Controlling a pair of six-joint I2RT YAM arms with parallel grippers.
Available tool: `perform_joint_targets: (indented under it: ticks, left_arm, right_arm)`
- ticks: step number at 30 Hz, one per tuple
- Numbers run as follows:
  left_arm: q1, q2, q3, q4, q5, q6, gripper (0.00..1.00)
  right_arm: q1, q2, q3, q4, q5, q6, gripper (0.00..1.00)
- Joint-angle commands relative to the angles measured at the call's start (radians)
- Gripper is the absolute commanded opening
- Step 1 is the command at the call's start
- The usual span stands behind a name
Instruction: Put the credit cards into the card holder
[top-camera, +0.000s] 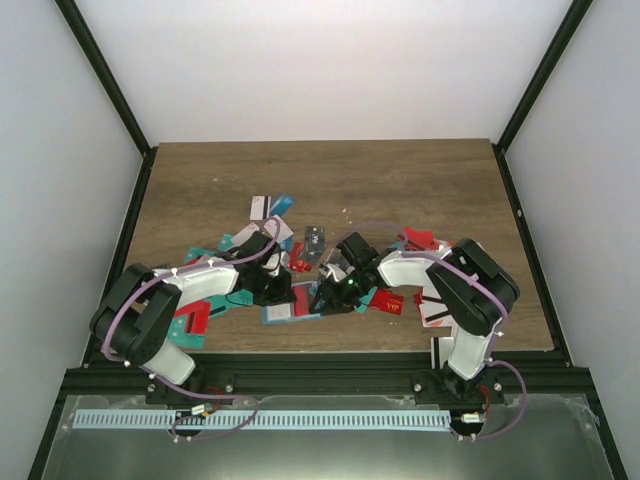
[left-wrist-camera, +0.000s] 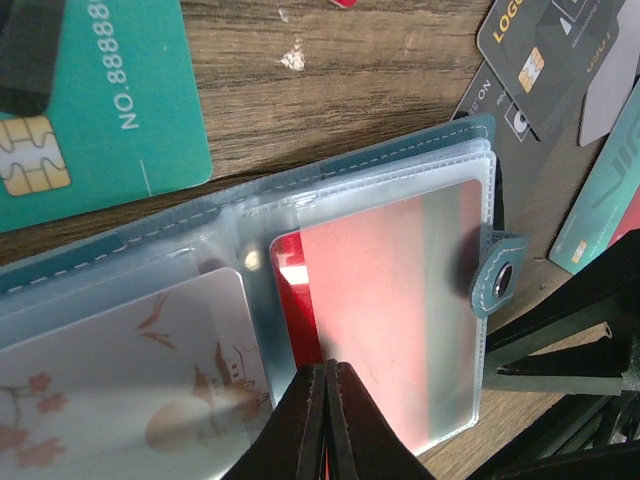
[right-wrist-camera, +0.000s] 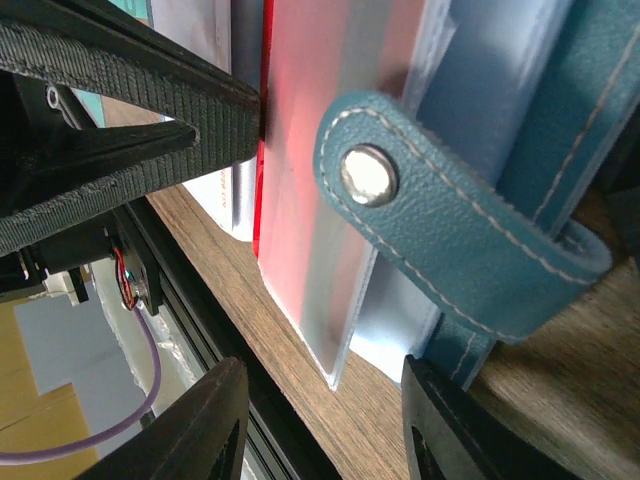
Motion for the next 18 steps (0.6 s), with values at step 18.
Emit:
perform_joint_targets:
  ticks: [18]
  left_arm:
    - [-0.012,0.005,-0.02,0.04,-0.005,0.002,0.04]
  right_arm:
    - [-0.003,-0.036,0.057,-0.058,0.014,-0.032,0.41]
